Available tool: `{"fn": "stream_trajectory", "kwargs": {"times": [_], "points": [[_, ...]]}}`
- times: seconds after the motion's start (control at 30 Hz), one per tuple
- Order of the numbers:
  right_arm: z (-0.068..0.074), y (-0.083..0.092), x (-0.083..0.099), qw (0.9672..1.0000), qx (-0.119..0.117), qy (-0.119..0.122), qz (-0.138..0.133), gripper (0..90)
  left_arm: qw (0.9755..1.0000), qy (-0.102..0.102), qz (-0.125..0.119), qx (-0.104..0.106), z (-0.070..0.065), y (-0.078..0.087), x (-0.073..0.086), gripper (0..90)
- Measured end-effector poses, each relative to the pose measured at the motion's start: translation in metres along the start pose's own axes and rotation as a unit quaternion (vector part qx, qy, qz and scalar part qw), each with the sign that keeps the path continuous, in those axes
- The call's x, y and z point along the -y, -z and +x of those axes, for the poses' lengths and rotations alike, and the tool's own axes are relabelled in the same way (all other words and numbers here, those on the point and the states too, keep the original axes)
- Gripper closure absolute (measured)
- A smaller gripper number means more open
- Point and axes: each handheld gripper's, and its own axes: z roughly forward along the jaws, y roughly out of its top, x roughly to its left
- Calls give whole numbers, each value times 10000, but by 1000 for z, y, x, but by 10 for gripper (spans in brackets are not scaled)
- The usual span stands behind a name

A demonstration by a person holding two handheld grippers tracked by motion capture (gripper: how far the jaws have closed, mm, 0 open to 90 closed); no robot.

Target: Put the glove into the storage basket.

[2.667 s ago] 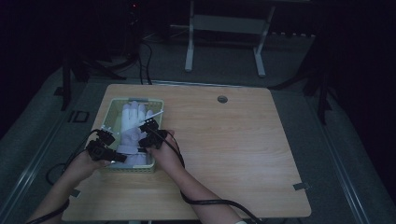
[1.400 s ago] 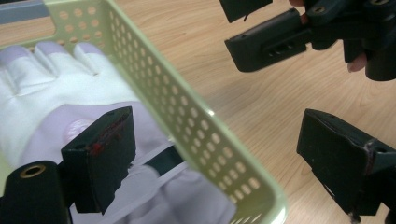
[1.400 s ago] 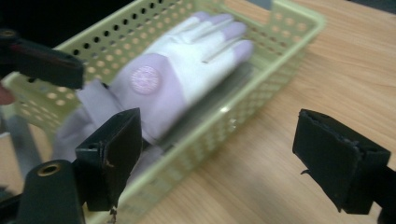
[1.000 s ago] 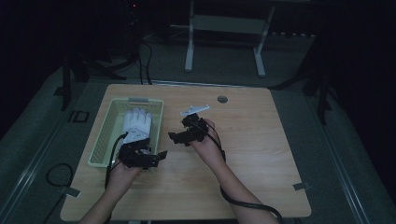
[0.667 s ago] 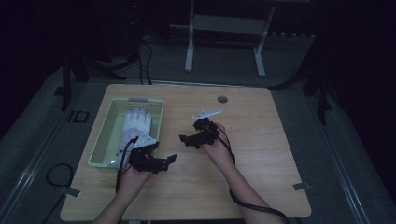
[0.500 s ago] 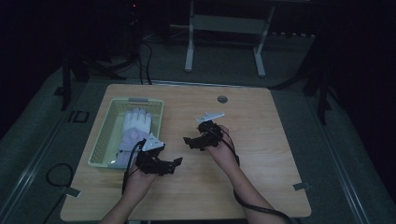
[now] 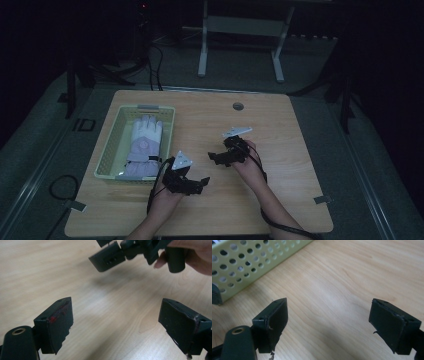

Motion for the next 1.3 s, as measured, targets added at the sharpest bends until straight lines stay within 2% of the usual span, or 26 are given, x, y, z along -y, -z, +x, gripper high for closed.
{"fn": "stream_trajectory", "kwargs": {"times": [0.1, 0.23, 0.37, 0.5, 0.6, 0.7, 0.83, 1.03, 1.1, 1.2, 1.3], "points": [[-5, 1, 8, 10000, -2, -74, 54, 155, 10000, 71, -7, 68, 0, -5, 4, 125], [-11, 1, 18, 9999, -14, -151, 37, 154, 9999, 116, -10, -13, -1, -11, 11, 125], [-15, 1, 29, 9997, -25, -189, 122, 149, 9998, -12, 84, -190, -2, -18, 17, 125], [-20, 2, 40, 9997, -5, -232, 40, 149, 9988, -135, 61, -468, -2, -23, 22, 125], [-24, 3, 48, 9997, 59, -211, -80, 149, 9980, -165, 13, -606, -3, -25, 25, 125], [-28, 4, 55, 9994, 135, -316, -30, 149, 9970, -205, 9, -749, -5, -26, 26, 125], [-32, 7, 63, 9990, 183, -395, -46, 149, 9961, -147, -19, -870, -6, -26, 26, 125], [-36, 12, 69, 9986, 313, -422, -49, 147, 9954, -41, -78, -959, -7, -27, 27, 125], [-37, 15, 70, 9987, 366, -345, -95, 147, 9955, -40, -64, -948, -7, -27, 29, 125], [-38, 17, 73, 9986, 355, -354, -193, 147, 9952, -72, -77, -970, -8, -27, 31, 124], [-39, 19, 75, 9987, 370, -218, -285, 146, 9950, -65, -155, -985, -9, -25, 33, 124]]}}
